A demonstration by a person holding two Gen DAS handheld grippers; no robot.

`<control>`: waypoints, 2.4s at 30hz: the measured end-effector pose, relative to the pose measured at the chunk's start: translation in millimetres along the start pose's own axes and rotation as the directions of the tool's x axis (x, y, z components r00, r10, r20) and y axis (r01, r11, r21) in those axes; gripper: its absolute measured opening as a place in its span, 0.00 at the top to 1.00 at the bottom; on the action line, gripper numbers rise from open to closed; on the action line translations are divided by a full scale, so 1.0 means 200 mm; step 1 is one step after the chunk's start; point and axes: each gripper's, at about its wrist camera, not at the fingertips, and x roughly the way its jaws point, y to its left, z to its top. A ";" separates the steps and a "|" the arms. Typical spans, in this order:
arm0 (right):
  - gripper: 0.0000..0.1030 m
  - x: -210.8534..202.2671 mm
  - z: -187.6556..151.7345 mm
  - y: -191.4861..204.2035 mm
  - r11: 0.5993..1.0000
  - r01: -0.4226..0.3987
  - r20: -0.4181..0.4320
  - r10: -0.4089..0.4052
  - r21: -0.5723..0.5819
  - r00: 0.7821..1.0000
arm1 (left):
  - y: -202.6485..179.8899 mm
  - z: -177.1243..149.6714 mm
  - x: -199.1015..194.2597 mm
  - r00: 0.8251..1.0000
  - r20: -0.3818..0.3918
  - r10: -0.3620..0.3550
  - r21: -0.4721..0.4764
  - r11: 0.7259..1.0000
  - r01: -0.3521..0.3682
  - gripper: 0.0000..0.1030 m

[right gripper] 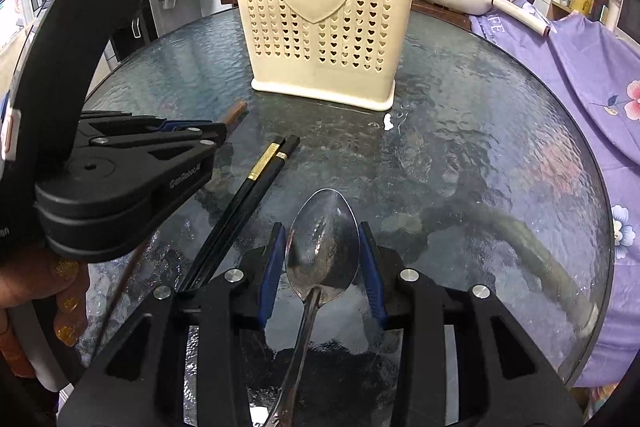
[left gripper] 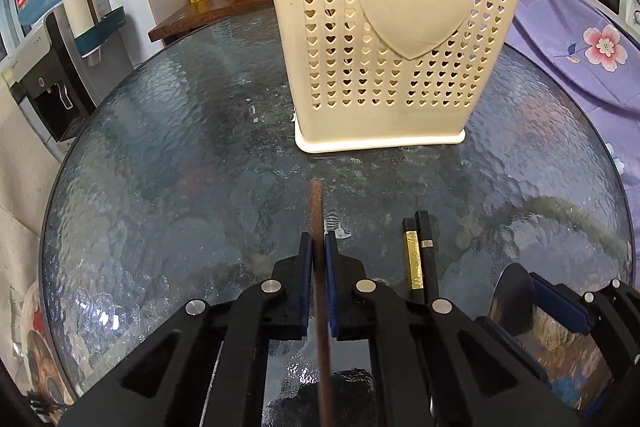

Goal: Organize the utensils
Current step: 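Lift the spoon with the right tool while the left carries the chopstick over the basket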

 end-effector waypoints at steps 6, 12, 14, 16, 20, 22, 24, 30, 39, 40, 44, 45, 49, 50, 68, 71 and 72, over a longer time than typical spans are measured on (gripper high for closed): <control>0.64 -0.03 0.03 -0.04 0.999 -0.045 0.040 0.044 0.004 0.998 | 0.01 0.00 0.00 1.000 0.003 -0.011 -0.016 1.000 0.011 0.94; 0.64 -0.07 0.07 -0.08 0.991 -0.133 0.074 0.131 0.031 0.989 | 0.07 0.02 -0.06 0.998 0.047 -0.041 -0.054 0.998 0.043 0.94; 0.64 -0.09 0.09 -0.09 0.986 -0.163 0.089 0.159 0.043 0.983 | 0.09 0.03 -0.11 0.996 0.068 -0.052 -0.065 0.996 0.057 0.94; 0.64 -0.12 0.11 -0.11 0.980 -0.191 0.107 0.185 0.048 0.977 | 0.12 0.04 -0.16 0.993 0.096 -0.070 -0.075 0.994 0.077 0.94; 0.64 -0.18 0.16 -0.13 0.974 -0.222 0.144 0.213 0.052 0.966 | 0.15 0.06 -0.28 0.983 0.155 -0.100 -0.084 0.990 0.114 0.94; 0.64 -0.23 0.18 -0.15 0.969 -0.241 0.164 0.229 0.054 0.959 | 0.16 0.07 -0.34 0.978 0.178 -0.110 -0.083 0.988 0.126 0.94; 0.64 -0.26 0.21 -0.17 0.968 -0.247 0.180 0.233 0.054 0.955 | 0.17 0.07 -0.39 0.971 0.202 -0.124 -0.087 0.986 0.144 0.94; 0.64 -0.33 0.25 -0.21 0.961 -0.273 0.209 0.256 0.052 0.944 | 0.19 0.09 -0.52 0.956 0.247 -0.156 -0.080 0.980 0.180 0.94; 0.64 -0.45 0.30 -0.21 0.961 -0.276 0.257 0.264 0.013 0.930 | 0.20 0.09 -0.62 0.940 0.285 -0.188 -0.058 0.975 0.212 0.94; 0.64 -0.46 0.30 -0.21 0.961 -0.275 0.260 0.263 0.011 0.929 | 0.20 0.09 -0.63 0.938 0.287 -0.194 -0.056 0.974 0.218 0.94; 0.64 -0.50 0.32 -0.20 0.963 -0.271 0.272 0.261 0.000 0.926 | 0.21 0.09 -0.67 0.933 0.304 -0.194 -0.053 0.974 0.220 0.94; 0.64 -0.50 0.32 -0.20 0.963 -0.269 0.275 0.260 -0.004 0.926 | 0.21 0.09 -0.68 0.932 0.308 -0.193 -0.054 0.974 0.220 0.94; 0.64 -0.53 0.33 -0.20 0.965 -0.263 0.291 0.256 -0.018 0.922 | 0.22 0.09 -0.71 0.928 0.323 -0.187 -0.050 0.975 0.214 0.94; 0.64 -0.54 0.34 -0.20 0.965 -0.261 0.294 0.256 -0.021 0.921 | 0.22 0.10 -0.72 0.926 0.327 -0.187 -0.049 0.976 0.214 0.94; 0.64 -0.73 0.66 -0.19 0.961 -0.264 0.393 0.277 -0.087 0.877 | 0.27 0.38 -0.98 0.879 0.420 -0.226 -0.012 0.967 0.254 0.94; 0.64 -0.79 0.79 -0.20 0.962 -0.255 0.430 0.271 -0.096 0.861 | 0.28 0.50 -1.07 0.861 0.453 -0.230 -0.013 0.964 0.265 0.94; 0.64 -0.81 0.84 -0.20 0.963 -0.251 0.443 0.267 -0.096 0.856 | 0.29 0.55 -1.11 0.852 0.469 -0.232 -0.013 0.963 0.269 0.94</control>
